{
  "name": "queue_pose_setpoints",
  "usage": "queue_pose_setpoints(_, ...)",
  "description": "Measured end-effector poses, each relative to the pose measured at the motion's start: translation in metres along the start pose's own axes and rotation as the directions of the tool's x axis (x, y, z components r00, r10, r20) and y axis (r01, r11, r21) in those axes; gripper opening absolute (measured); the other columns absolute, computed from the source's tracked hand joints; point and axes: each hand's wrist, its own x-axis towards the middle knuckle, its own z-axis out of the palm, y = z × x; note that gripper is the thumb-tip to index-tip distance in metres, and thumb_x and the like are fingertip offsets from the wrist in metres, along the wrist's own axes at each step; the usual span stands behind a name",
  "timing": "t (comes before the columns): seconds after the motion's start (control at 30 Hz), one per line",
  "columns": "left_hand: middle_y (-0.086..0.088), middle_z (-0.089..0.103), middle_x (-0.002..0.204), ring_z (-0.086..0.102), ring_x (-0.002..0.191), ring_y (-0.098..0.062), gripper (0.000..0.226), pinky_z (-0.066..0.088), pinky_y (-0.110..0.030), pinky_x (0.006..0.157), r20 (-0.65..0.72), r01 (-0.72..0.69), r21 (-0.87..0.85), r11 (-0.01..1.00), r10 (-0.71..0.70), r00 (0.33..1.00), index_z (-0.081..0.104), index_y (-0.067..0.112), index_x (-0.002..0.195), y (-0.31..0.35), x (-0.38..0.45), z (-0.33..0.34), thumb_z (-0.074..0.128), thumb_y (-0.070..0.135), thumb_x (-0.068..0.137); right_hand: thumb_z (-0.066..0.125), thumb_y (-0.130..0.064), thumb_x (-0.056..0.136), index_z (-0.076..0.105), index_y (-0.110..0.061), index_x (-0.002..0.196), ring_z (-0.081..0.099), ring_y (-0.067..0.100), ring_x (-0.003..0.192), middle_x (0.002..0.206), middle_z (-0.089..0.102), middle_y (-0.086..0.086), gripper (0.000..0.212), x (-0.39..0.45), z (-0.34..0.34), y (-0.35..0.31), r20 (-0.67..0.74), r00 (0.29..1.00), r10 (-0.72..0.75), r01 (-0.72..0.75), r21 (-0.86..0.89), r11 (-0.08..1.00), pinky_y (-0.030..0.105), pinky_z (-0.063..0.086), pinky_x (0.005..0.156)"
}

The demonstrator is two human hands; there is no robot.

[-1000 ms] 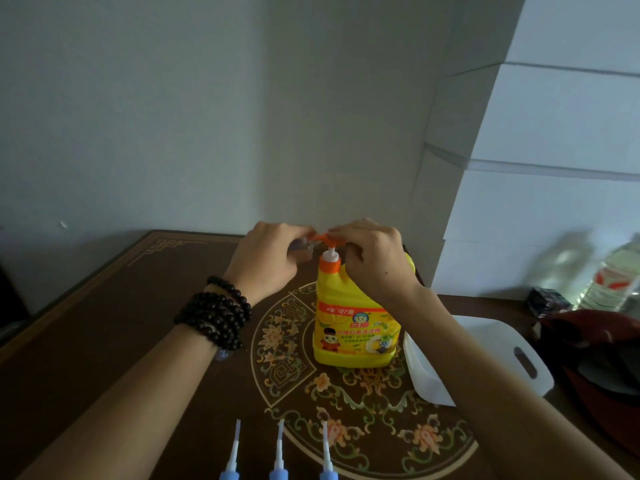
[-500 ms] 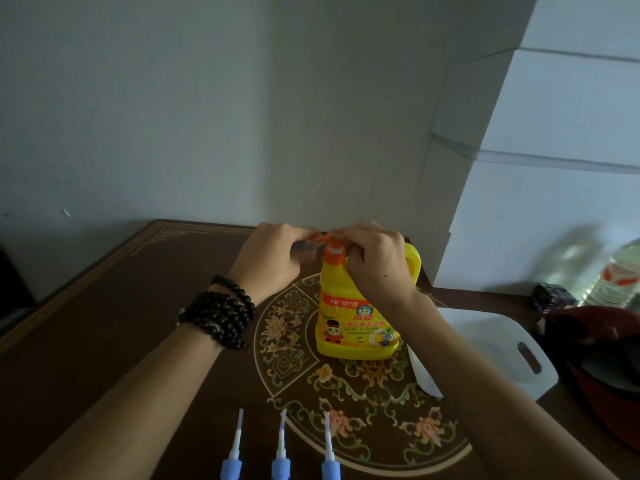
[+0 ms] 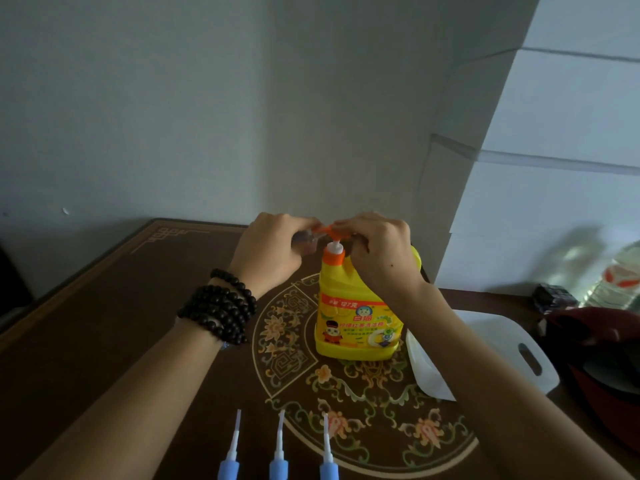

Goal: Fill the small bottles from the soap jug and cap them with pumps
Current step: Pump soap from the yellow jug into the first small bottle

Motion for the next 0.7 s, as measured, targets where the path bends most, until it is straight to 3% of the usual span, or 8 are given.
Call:
queue_pose_setpoints(0.17, 0.003, 0.079, 0.087, 0.074, 0.085, -0.017, 0.024, 0.06, -0.04, 0.073, 0.018, 0.013, -0.019, 1.0, -0.013, 1.0, 0.078, 0.025, 0.102, -0.006, -0.006, 0.01, 0.069, 0.008, 0.089, 0.038, -0.011, 0.077, 0.079, -0.006, 0.085, 0.069, 0.021, 0.079, 0.085, 0.075, 0.007, 0.042, -0.011, 0.01, 0.002, -0.005, 0.999, 0.033, -0.033, 0.039, 0.999, 0.021, 0.051, 0.073)
queue_pose_setpoints(0.3, 0.005, 0.079, 0.097, 0.073, 0.095, -0.015, 0.026, 0.06, -0.04, 0.079, 0.013, -0.006, -0.048, 0.999, 0.007, 1.0, 0.077, 0.024, 0.106, -0.011, -0.012, 0.017, 0.072, 0.009, 0.087, 0.038, -0.01, 0.077, 0.079, -0.005, 0.084, 0.068, 0.021, 0.078, 0.084, 0.075, 0.006, 0.041, -0.016, 0.015, 0.001, -0.015, 0.999, 0.038, -0.037, 0.053, 0.998, 0.028, 0.052, 0.071)
queue_pose_setpoints(0.4, 0.004, 0.08, 0.093, 0.074, 0.093, -0.017, 0.027, 0.06, -0.041, 0.078, 0.032, 0.023, -0.054, 0.998, -0.022, 0.999, 0.077, 0.024, 0.105, -0.008, -0.009, 0.011, 0.067, 0.006, 0.087, 0.04, -0.013, 0.079, 0.078, -0.005, 0.086, 0.068, 0.023, 0.079, 0.085, 0.075, 0.008, 0.04, -0.014, 0.01, -0.004, -0.007, 0.999, 0.039, -0.039, 0.027, 0.999, 0.026, 0.051, 0.073)
queue_pose_setpoints(0.53, 0.006, 0.076, 0.082, 0.073, 0.086, -0.019, 0.021, 0.058, -0.04, 0.075, 0.038, 0.033, -0.013, 0.999, -0.033, 0.999, 0.075, 0.025, 0.098, -0.004, 0.005, -0.001, 0.067, 0.01, 0.086, 0.049, 0.003, 0.071, 0.079, -0.005, 0.084, 0.07, 0.027, 0.078, 0.084, 0.076, 0.008, 0.033, 0.001, 0.0, -0.004, 0.04, 0.999, -0.004, 0.006, -0.043, 0.999, 0.022, 0.047, 0.073)
queue_pose_setpoints(0.6, 0.007, 0.074, 0.081, 0.072, 0.084, -0.019, 0.021, 0.055, -0.032, 0.073, 0.044, 0.035, 0.014, 0.999, -0.036, 0.998, 0.077, 0.025, 0.1, 0.0, 0.006, -0.003, 0.069, 0.009, 0.088, 0.052, 0.008, 0.069, 0.078, -0.005, 0.083, 0.07, 0.028, 0.078, 0.084, 0.076, 0.009, 0.032, 0.006, -0.001, -0.004, 0.055, 0.998, -0.016, 0.019, -0.058, 0.998, 0.023, 0.048, 0.072)
queue_pose_setpoints(0.7, 0.004, 0.077, 0.084, 0.073, 0.085, -0.019, 0.021, 0.056, -0.035, 0.074, 0.038, 0.039, 0.0, 0.999, -0.039, 0.998, 0.077, 0.025, 0.101, 0.001, 0.003, -0.003, 0.069, 0.009, 0.089, 0.055, 0.013, 0.071, 0.078, -0.004, 0.086, 0.071, 0.026, 0.08, 0.087, 0.076, 0.009, 0.033, 0.002, -0.001, -0.003, 0.053, 0.998, -0.034, 0.037, -0.063, 0.997, 0.022, 0.051, 0.073)
